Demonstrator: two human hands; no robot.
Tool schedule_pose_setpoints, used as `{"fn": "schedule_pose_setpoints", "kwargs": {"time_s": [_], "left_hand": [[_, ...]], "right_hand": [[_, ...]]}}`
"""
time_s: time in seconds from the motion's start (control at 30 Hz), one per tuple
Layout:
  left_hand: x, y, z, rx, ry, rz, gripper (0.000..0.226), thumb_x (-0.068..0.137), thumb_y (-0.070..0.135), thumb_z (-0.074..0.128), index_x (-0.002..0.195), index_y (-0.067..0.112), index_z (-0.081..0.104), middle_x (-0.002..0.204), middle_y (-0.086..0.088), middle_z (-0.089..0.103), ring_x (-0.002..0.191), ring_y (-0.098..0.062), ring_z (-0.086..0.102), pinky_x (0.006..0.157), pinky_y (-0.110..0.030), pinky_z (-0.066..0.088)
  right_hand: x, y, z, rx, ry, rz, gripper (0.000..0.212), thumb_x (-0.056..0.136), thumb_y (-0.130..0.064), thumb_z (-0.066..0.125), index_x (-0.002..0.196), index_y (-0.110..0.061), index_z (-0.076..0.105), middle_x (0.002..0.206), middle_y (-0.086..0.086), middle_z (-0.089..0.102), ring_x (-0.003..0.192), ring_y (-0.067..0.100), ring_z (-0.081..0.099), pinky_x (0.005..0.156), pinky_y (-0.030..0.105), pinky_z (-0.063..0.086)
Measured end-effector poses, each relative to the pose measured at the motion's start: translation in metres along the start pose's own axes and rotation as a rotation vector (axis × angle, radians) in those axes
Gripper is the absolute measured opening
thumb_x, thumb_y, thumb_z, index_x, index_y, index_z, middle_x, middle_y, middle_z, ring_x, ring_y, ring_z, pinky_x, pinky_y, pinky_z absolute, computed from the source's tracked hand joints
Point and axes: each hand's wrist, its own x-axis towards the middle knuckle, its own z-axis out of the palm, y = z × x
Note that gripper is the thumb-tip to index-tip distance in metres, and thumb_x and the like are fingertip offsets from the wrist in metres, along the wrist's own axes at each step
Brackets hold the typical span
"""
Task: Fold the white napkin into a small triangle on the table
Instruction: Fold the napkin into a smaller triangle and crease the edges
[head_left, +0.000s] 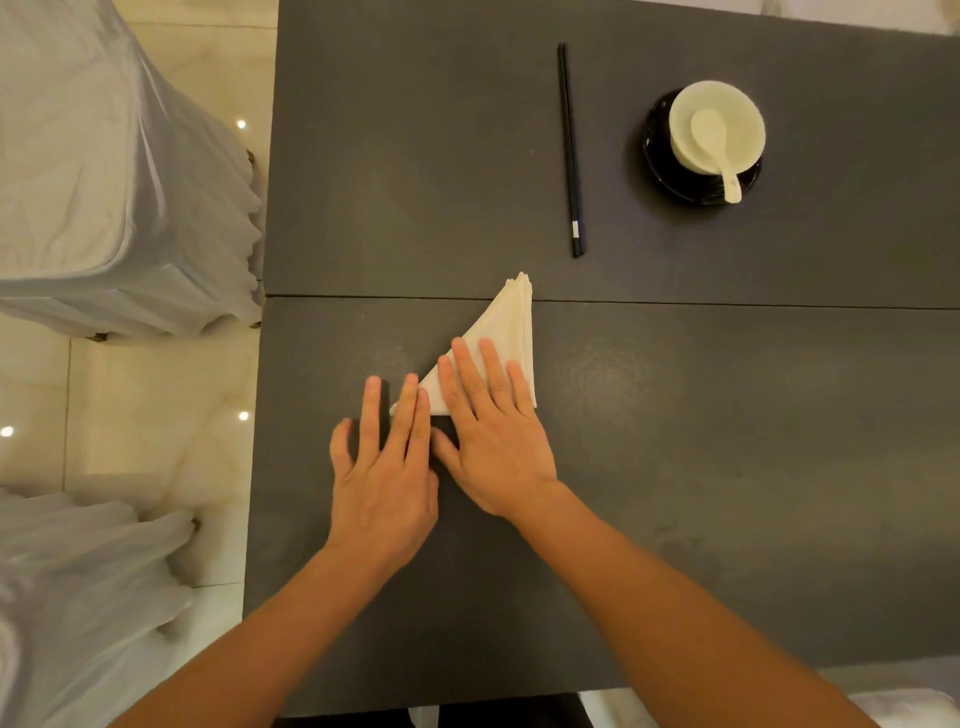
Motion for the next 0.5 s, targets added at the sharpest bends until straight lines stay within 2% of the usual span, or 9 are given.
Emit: {"fn": "schedule_pose_setpoints", "kwargs": {"time_s": [0.13, 0.2, 0.3, 0.43, 0.5], "left_hand": [[0.007, 0.002, 0.005, 0.011, -0.016, 0.001, 0.068, 0.096, 0.033, 0.038, 0.155, 0.004, 0.025, 0.166, -0.015, 0.021, 0.155, -0.037, 0.011, 0.115, -0.058, 0.022], [0.008, 0.000, 0.010, -0.001, 0.012, 0.016, 0.067, 0.098, 0.034, 0.036, 0.156, 0.004, 0.022, 0.166, -0.016, 0.021, 0.155, -0.034, 0.013, 0.116, -0.057, 0.022], [0.009, -0.007, 0.018, -0.010, 0.048, 0.058, 0.068, 0.101, 0.037, 0.032, 0.158, 0.005, 0.015, 0.167, -0.014, 0.015, 0.156, -0.030, 0.011, 0.121, -0.054, 0.019], [0.011, -0.009, 0.023, -0.005, 0.067, 0.109, 0.071, 0.101, 0.038, 0.029, 0.159, 0.004, 0.006, 0.168, -0.016, 0.009, 0.156, -0.031, 0.004, 0.125, -0.051, 0.014], [0.012, -0.010, 0.025, -0.001, 0.078, 0.123, 0.072, 0.101, 0.039, 0.029, 0.159, 0.003, 0.005, 0.169, -0.016, 0.007, 0.156, -0.031, 0.003, 0.125, -0.050, 0.013]], "right_hand": [[0.001, -0.010, -0.004, -0.014, -0.026, 0.056, 0.067, 0.104, -0.046, 0.023, 0.158, -0.014, 0.000, 0.167, 0.009, -0.009, 0.152, 0.033, -0.014, 0.123, 0.055, 0.005], [0.000, -0.014, -0.005, -0.019, -0.032, 0.064, 0.065, 0.104, -0.043, 0.022, 0.158, -0.015, -0.001, 0.167, 0.009, -0.009, 0.152, 0.034, -0.014, 0.122, 0.057, 0.004], [-0.008, -0.013, -0.003, -0.023, -0.039, -0.059, 0.062, 0.104, -0.037, 0.023, 0.158, -0.014, 0.004, 0.168, 0.006, -0.004, 0.153, 0.030, -0.010, 0.121, 0.057, 0.009], [-0.008, 0.000, -0.004, -0.008, -0.040, -0.242, 0.060, 0.105, -0.030, 0.026, 0.157, -0.007, 0.009, 0.167, 0.010, 0.003, 0.154, 0.025, -0.005, 0.124, 0.049, 0.008], [-0.006, 0.000, -0.005, -0.026, -0.057, -0.323, 0.062, 0.105, -0.033, 0.027, 0.157, -0.005, 0.009, 0.166, 0.012, 0.006, 0.154, 0.025, -0.002, 0.125, 0.047, 0.007]]}}
